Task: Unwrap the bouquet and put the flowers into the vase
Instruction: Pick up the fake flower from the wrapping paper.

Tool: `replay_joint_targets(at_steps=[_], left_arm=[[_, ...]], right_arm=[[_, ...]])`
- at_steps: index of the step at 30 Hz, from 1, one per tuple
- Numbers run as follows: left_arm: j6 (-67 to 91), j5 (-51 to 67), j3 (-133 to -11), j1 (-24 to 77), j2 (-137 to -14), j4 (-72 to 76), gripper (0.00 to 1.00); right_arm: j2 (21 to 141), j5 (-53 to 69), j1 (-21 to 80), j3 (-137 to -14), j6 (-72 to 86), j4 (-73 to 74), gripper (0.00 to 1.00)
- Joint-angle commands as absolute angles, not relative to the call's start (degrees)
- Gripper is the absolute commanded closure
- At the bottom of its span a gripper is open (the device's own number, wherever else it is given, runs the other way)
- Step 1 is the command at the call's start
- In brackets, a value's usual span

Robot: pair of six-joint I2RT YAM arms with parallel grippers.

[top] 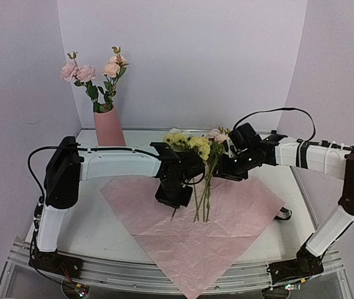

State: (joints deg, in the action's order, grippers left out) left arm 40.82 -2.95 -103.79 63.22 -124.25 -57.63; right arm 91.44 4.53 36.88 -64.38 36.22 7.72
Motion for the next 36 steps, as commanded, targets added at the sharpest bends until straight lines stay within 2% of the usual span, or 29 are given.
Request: replay_joint_targets(at_steps=[1, 8, 11, 17, 27, 36], left_arm=[[41.9, -5.8, -106.8, 63.2, -116.9, -58.0, 1.0], [41.7, -5.1, -107.3, 63.2, -113.6, -57.9, 1.0], [42.0, -4.8, -107.3, 63.2, -112.3, -57.8, 1.0], [42.5, -4.4, -107.2, 63.2, -109.5, -57.7, 1.0], [43.5, -3.1, -104.3, 63.3, -104.7, -53.1, 1.0], [44.3, -0.9, -100.2, 63.4, -101.3, -46.9, 1.0]], right_arm=[[91.4, 8.9, 36.7, -63.8, 36.4, 7.4, 0.57], [90.5, 20.0, 36.7, -61.3, 38.4, -6.6, 0.4], [91.7, 22.2, 36.7, -63.1, 40.2, -8.8, 0.38], [93.7, 25.8, 36.7, -65.6, 43.6, -14.4, 0.39], [93.8, 28.6, 36.7, -64.8, 49.2, -19.8, 0.53], [92.2, 34.1, 36.7, -60.8, 57.3, -32.2, 0.54]])
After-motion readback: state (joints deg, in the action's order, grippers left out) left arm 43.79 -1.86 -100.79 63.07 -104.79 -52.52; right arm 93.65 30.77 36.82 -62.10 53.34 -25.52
